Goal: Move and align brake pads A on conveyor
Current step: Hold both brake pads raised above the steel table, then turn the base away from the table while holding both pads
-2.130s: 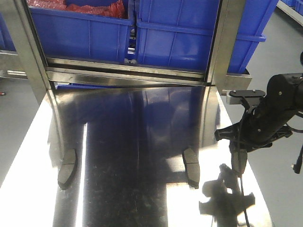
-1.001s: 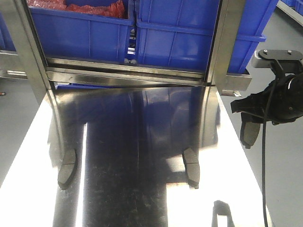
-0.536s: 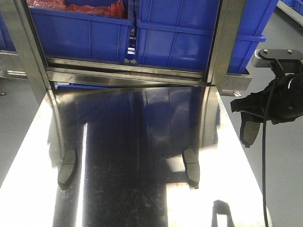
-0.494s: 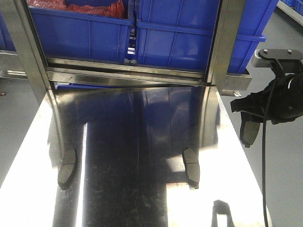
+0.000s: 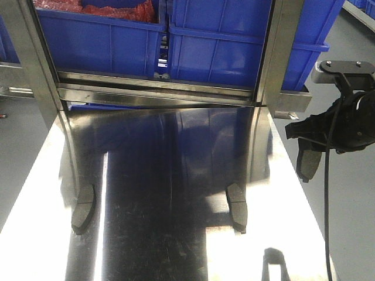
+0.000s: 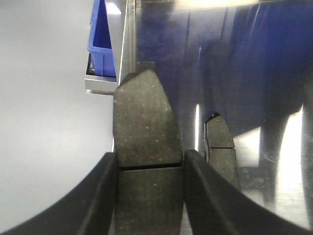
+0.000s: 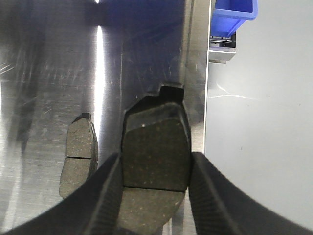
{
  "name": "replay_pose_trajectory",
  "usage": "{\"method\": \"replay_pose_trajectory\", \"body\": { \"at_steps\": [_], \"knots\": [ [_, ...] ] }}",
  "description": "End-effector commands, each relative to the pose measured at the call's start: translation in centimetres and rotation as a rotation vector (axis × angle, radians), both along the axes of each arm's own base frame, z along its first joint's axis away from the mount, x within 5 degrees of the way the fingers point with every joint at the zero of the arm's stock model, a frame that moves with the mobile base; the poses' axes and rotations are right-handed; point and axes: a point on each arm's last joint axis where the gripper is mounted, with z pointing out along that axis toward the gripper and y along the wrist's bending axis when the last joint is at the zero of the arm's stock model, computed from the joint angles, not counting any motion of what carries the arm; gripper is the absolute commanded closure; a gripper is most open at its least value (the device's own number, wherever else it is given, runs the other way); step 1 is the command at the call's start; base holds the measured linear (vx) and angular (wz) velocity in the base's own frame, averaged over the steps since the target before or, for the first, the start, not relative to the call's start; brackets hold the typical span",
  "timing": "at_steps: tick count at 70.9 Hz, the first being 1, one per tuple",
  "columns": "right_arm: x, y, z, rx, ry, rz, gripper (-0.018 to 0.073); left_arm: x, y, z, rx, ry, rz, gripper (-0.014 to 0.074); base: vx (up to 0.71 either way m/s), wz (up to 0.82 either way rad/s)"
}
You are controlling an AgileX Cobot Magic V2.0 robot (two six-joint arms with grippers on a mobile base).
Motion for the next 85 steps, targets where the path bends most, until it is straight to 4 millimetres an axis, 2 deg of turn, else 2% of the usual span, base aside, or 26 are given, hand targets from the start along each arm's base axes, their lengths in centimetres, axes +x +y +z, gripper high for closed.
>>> {"method": "replay_pose_trajectory", "body": {
  "at_steps": [1, 85],
  "knots": [
    [-0.06, -0.03, 2.3, 0.018, -0.125, 0.001, 0.0471, 0.31, -0.12, 1.73, 0.001, -0.119, -0.01, 0.0478, 0.0, 0.0],
    [-0.08, -0.03, 2.27, 0.017, -0.121, 0.001, 0.0471, 0.31, -0.12, 1.73, 0.001, -0.119, -0.01, 0.0478, 0.0, 0.01]
  ]
}}
